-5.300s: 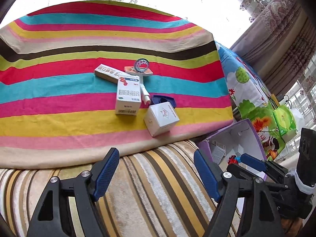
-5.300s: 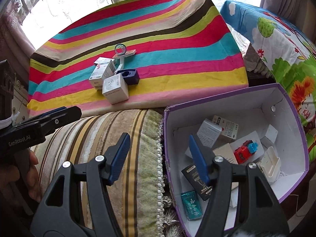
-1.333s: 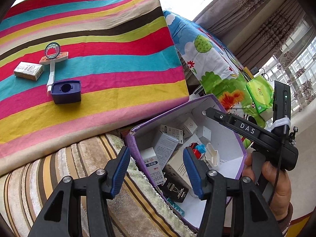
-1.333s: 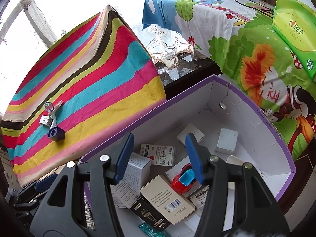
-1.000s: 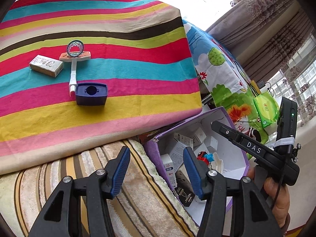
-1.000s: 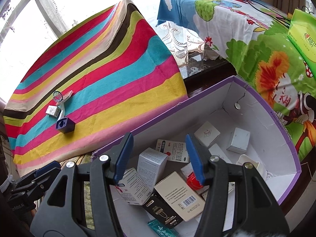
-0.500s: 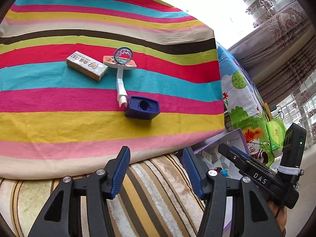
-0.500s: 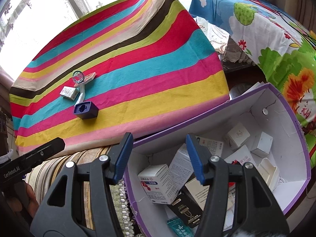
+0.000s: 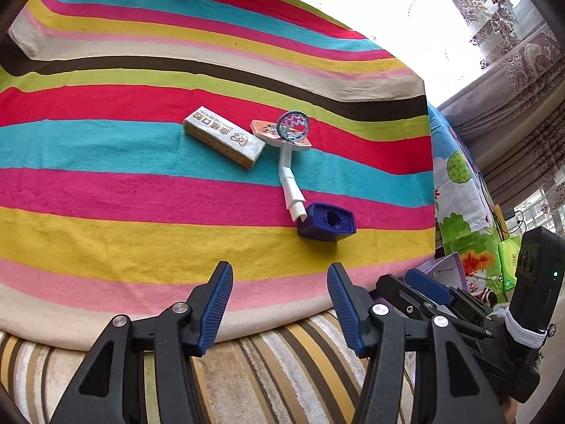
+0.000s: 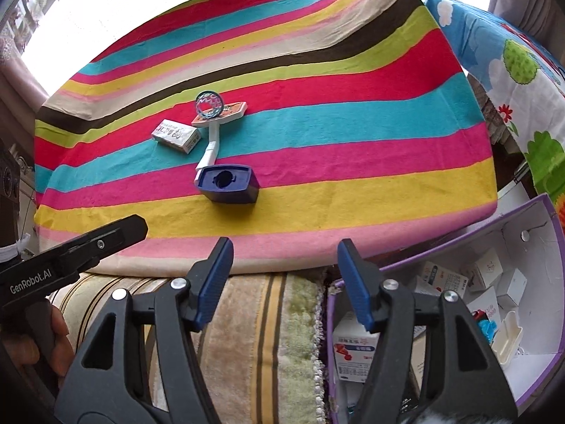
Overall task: Organize rigid objects
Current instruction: 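Grasp DING ZHI DENTAL box with left tool while right tool grasps blue holder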
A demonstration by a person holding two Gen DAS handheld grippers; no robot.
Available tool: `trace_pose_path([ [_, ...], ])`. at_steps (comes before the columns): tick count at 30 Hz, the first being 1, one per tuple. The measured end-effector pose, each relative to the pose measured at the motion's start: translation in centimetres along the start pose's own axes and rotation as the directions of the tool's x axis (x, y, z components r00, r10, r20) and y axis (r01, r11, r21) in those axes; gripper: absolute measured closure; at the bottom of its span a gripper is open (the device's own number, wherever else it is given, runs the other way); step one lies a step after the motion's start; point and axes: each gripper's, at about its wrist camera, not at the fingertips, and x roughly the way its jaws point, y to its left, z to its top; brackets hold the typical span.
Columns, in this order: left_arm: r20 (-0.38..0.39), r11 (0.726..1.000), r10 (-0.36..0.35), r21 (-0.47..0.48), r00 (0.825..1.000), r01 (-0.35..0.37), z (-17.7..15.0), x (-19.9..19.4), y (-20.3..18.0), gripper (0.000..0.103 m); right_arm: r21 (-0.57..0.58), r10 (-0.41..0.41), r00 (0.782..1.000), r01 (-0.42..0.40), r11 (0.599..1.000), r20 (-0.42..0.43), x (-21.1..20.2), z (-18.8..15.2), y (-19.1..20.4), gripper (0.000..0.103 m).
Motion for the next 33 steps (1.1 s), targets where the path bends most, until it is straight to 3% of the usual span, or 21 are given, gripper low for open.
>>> trace_pose_path([
  [5, 0.008, 0.998, 0.054, 0.027, 0.999, -0.054, 1.3, 0.1, 1.3, 0.03, -0.036, 0.019, 1.0, -0.02, 0.999, -0.024, 1.4, 0.5, 2.2, 0.036],
  [11, 0.005, 0.991, 0.11, 0.074, 0.994, -0.111, 3.6, 1.0, 2.8, 0.029, -0.058, 0.014, 0.999, -0.017, 0.998, -0.044, 2.7, 1.3, 3.5, 0.035],
  [16, -0.009, 0.986, 0.119, 0.118, 0.993, -0.117, 5.6, 2.7, 3.0, 0.024, -0.071, -0.006, 0.999, 0.002, 0.997, -0.047, 3.6, 2.0, 4.4, 0.033],
  [24, -0.008, 0.922, 0.213, 0.332, 0.977, -0.199, 8.5, 6.6, 1.7, 0.02, -0.08, -0.04, 0.998, 0.036, 0.996, -0.04, 5.0, 3.3, 5.4, 0.033],
  [33, -0.013, 0.903, 0.224, 0.379, 0.975, -0.202, 10.3, 8.7, 1.7, 0.017, -0.07, -0.052, 0.998, 0.049, 0.996, -0.048, 6.3, 3.9, 5.3, 0.032],
])
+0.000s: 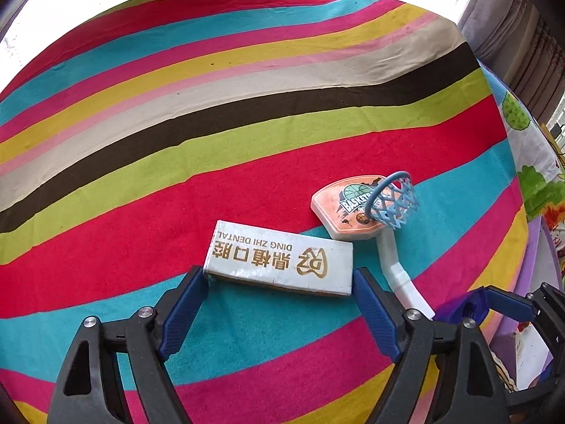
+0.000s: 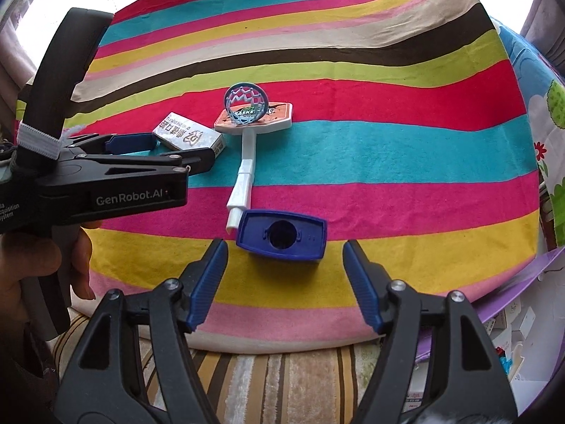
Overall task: Organize rigid objects
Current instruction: 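Grasp DING ZHI DENTAL box with left tool while right tool grasps blue holder, then carry dental box and blue holder into purple box and open both tools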
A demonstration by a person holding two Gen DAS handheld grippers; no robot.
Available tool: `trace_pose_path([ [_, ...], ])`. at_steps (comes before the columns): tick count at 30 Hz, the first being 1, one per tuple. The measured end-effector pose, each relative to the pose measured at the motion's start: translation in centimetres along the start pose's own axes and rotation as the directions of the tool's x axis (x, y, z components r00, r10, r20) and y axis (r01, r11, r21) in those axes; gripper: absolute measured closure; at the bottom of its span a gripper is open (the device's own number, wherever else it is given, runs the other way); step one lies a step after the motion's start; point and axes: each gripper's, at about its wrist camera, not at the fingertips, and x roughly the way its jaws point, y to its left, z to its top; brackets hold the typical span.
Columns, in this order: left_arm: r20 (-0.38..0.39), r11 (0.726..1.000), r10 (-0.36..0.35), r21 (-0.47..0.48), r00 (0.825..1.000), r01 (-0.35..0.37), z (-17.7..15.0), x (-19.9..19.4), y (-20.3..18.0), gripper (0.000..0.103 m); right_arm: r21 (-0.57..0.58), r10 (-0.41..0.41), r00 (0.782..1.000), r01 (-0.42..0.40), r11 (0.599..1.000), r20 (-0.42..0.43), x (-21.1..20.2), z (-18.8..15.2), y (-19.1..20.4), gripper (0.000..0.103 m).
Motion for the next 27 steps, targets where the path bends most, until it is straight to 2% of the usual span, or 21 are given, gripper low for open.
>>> trace_pose_path([
  [4, 0.009, 0.998, 0.041, 0.049, 0.999, -0.042, 0.3, 0.4, -0.3, 0.017, 0.0, -0.003, 1.0, 0.003, 1.0, -0.003, 0.4, 0.3, 0.0, 0.032],
  [12, 0.045, 0.997, 0.028, 0.068, 0.999, -0.031, 0.2, 0.2, 0.2, 0.018, 0.011, 0.013, 1.0, -0.013, 1.0, -0.018, 1.7, 1.0, -0.1, 0.032],
  [15, 0.052, 0.997, 0.031, 0.067, 0.998, -0.034, 0.2, 0.3, 0.1, 0.015, 0.01, 0.018, 1.0, -0.018, 1.0, -0.018, 1.9, 1.1, -0.1, 0.033],
  [17, 0.049, 0.997, 0.031, 0.066, 0.998, -0.034, 0.3, 0.5, 0.1, 0.013, 0.009, 0.009, 1.0, -0.009, 1.0, -0.012, 1.9, 1.2, -0.1, 0.046],
  [22, 0.046, 0.998, 0.041, 0.051, 0.998, -0.043, 0.2, 0.5, 0.3, 0.011, 0.023, 0.024, 1.0, -0.024, 0.999, -0.002, 1.6, 1.0, -0.4, 0.047],
  [25, 0.045, 0.998, 0.048, 0.035, 0.998, -0.05, 0.1, 0.4, 0.3, 0.014, 0.035, 0.028, 1.0, -0.028, 0.999, 0.003, 1.4, 0.9, -0.7, 0.047],
  [27, 0.047, 0.998, 0.046, 0.04, 0.998, -0.048, -0.1, 0.1, 0.2, 0.02, 0.041, 0.029, 1.0, -0.029, 0.999, 0.01, 1.1, 0.7, -0.8, 0.047],
])
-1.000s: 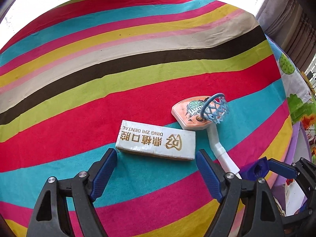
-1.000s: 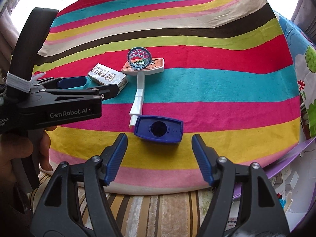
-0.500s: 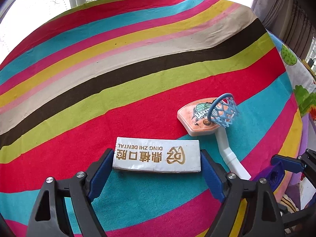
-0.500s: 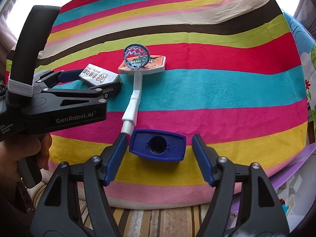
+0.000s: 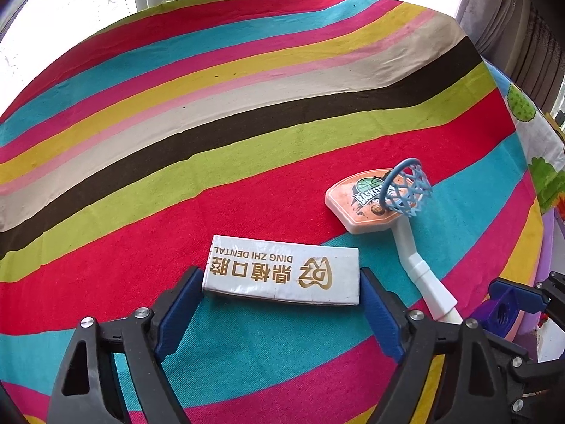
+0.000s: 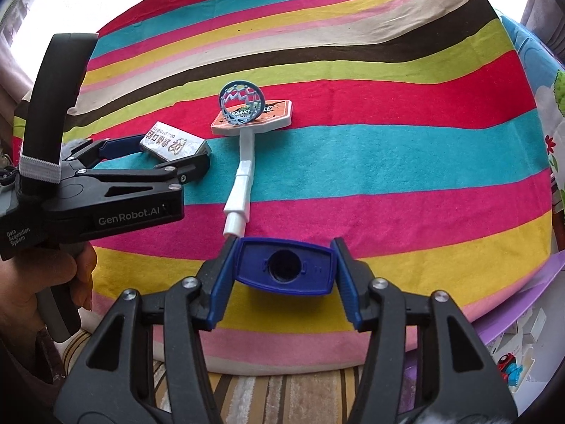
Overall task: Organize rigid objects
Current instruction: 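Carry dental box and blue holder into purple box and open both tools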
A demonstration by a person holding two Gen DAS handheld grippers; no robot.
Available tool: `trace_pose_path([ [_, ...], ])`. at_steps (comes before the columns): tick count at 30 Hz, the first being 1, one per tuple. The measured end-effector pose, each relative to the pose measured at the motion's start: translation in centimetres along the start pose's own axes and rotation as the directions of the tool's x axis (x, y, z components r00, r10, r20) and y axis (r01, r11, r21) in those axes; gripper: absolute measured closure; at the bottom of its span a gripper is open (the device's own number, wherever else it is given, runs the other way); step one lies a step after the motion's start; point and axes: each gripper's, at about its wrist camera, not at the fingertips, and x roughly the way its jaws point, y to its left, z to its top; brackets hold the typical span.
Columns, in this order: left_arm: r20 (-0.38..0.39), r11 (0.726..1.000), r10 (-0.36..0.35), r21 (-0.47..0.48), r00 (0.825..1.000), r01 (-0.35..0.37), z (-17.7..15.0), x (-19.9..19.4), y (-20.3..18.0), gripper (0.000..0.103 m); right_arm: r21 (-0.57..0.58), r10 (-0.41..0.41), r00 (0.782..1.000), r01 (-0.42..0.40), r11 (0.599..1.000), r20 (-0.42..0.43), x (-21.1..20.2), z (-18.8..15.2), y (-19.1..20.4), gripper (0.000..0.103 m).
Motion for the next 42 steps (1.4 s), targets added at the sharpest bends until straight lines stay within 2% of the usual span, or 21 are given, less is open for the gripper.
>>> trace_pose_path([
  [6, -0.01, 0.999, -0.029, -0.03, 1.0, 0.029, -1.2, -1.1, -0.4, 0.02, -0.003, 0.002, 1.0, -0.002, 1.0, 0.012, -1.2, -0.7, -0.1, 0.047],
  [10, 0.016, 0.997, -0.038, -0.067, 0.999, 0.039, -1.9, -2.9, -0.7, 0.02, 0.0, 0.003, 1.0, -0.003, 1.0, 0.024, -2.3, -1.4, -0.3, 0.047],
  [22, 0.091, 0.979, -0.16, -0.111, 0.983, 0.17, -5.0, -8.7, -4.8, 0.02, 0.035, -0.007, 0.999, 0.005, 0.999, 0.054, -6.2, -4.3, -2.8, 0.047],
  [27, 0.09, 0.967, -0.234, -0.083, 0.968, 0.241, -6.3, -10.3, -8.0, 0.02, 0.071, -0.031, 0.998, 0.027, 0.997, 0.063, -8.1, -5.9, -5.4, 0.047],
  [33, 0.074, 0.954, -0.299, -0.008, 0.951, 0.3, -7.5, -12.0, -12.7, 0.02, 0.15, -0.091, 0.993, 0.078, 0.986, 0.079, -10.8, -7.9, -10.3, 0.047],
  [42, 0.022, 0.919, -0.38, 0.124, 0.925, 0.375, -8.8, -13.6, -19.8, 0.02, 0.305, -0.211, 0.974, 0.177, 0.936, 0.082, -14.4, -10.6, -18.9, 0.047],
])
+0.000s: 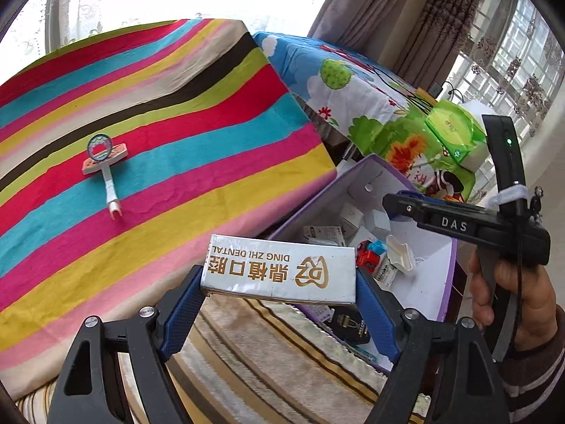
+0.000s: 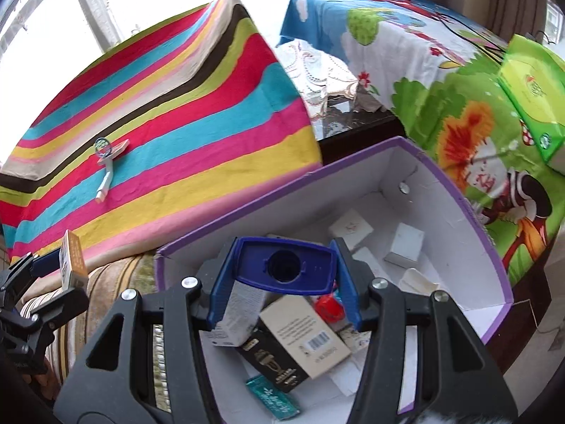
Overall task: Organize rigid objects
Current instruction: 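Carry dental box and blue holder into purple box and open both tools, then move left tool to basketball hoop toy and grasp its white stem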
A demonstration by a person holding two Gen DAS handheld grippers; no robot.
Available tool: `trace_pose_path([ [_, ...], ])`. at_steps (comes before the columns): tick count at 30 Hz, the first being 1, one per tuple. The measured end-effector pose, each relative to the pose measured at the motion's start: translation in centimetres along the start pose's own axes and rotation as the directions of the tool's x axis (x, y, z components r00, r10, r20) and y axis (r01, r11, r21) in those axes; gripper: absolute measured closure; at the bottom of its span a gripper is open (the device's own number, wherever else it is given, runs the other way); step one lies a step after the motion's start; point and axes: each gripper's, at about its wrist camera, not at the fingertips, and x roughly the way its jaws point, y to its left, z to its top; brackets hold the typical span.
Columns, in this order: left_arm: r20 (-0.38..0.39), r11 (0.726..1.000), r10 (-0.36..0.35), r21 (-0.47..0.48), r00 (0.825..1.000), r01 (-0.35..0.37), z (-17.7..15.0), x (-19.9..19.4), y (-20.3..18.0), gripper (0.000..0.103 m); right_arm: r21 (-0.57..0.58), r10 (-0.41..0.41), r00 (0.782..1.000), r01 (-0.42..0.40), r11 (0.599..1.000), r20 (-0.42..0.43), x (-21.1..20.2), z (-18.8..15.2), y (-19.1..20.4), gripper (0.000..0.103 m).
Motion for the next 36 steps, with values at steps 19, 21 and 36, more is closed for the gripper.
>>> trace_pose_path([
  [19, -0.166, 0.96, -0.231, 0.121, 0.959, 0.252, -1.8, 2.2, -7.0, 0.018, 0.183, -0.129, 0.991, 0.132, 0.974, -0.029, -1.1, -1.2, -9.4, 0.031],
  [21, -0.161, 0.963, -0.24, 0.083, 0.957, 0.256, -1.6, 2.2, -6.2, 0.018, 0.173, -0.127, 0.991, 0.13, 0.976, -0.031, -1.0, -1.1, -9.1, 0.03],
  [36, 0.033, 0.955, -0.004, -0.297, 0.999, 0.014, 0.3, -0.3, 6.5, 0.019, 0.121, -0.054, 0.998, 0.058, 0.991, -0.037, 0.2, -1.3, -6.1, 0.029],
])
